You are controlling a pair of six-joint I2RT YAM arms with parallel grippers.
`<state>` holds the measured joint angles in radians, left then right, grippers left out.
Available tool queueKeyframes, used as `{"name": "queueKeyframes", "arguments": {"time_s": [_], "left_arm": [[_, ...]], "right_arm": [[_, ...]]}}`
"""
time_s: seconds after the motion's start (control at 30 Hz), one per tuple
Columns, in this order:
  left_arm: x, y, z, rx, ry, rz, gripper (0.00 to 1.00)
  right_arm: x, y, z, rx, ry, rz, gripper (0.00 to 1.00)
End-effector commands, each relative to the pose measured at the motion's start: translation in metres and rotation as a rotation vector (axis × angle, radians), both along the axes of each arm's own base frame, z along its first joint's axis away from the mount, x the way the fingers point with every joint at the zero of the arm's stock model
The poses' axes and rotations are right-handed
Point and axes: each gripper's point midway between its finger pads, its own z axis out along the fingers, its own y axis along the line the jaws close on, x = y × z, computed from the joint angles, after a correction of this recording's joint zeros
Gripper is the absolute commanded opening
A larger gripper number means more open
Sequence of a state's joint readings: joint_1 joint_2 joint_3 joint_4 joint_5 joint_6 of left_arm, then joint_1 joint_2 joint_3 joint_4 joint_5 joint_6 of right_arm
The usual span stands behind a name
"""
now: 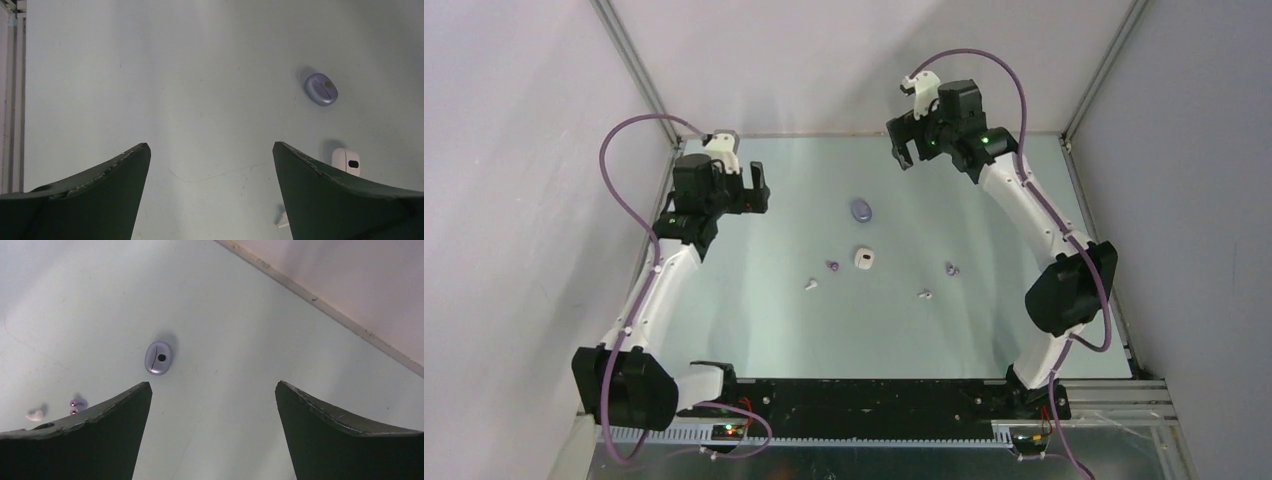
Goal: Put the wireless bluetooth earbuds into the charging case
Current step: Adjust the charging case at the center of the board.
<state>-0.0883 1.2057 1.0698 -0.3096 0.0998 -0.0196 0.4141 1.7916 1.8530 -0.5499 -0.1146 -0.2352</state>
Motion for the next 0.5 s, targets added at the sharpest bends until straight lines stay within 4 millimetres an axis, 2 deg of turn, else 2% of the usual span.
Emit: {"name": "queueKeyframes", "arguments": {"time_s": [0.0, 0.1, 0.13, 0.23, 0.3, 0.33, 0.37, 0.4, 0.43, 0.47], "left_arm": [[-0.002, -0.002, -0.001, -0.030, 0.000, -0.004, 1.00], [-0.010, -0.006, -0.010, -0.045, 0.025, -0.019, 1.00], [-0.012, -0.007, -0.012, -0.047, 0.030, -0.024, 1.00], [-0.019, -0.007, -0.018, -0.042, 0.048, -0.036, 1.00], [-0.023, -0.007, -0.020, -0.038, 0.057, -0.035, 1.00], [-0.025, -0.006, -0.022, -0.039, 0.063, -0.033, 1.00], [-0.027, -0.007, -0.024, -0.041, 0.071, -0.034, 1.00], [-0.029, -0.007, -0.025, -0.044, 0.077, -0.033, 1.00], [-0.032, -0.007, -0.030, -0.046, 0.089, -0.033, 1.00], [-0.035, -0.007, -0.032, -0.051, 0.097, -0.030, 1.00]], "right_arm": [[-0.014, 0.014, -0.038, 0.021, 0.108, 0.051, 0.99], [-0.029, 0.024, -0.054, -0.066, 0.130, 0.256, 0.99], [-0.037, 0.032, -0.057, -0.072, 0.119, 0.372, 0.98], [-0.048, 0.038, -0.073, -0.073, 0.146, 0.518, 0.95], [-0.054, 0.043, -0.100, -0.105, 0.185, 0.637, 0.87], [-0.058, 0.046, -0.103, -0.126, 0.174, 0.715, 0.80], [-0.058, 0.047, -0.120, -0.138, 0.201, 0.753, 0.77], [-0.062, 0.048, -0.123, -0.168, 0.183, 0.831, 0.71], [-0.061, 0.049, -0.139, -0.197, 0.185, 0.886, 0.69], [-0.063, 0.050, -0.142, -0.225, 0.173, 0.933, 0.66]]}}
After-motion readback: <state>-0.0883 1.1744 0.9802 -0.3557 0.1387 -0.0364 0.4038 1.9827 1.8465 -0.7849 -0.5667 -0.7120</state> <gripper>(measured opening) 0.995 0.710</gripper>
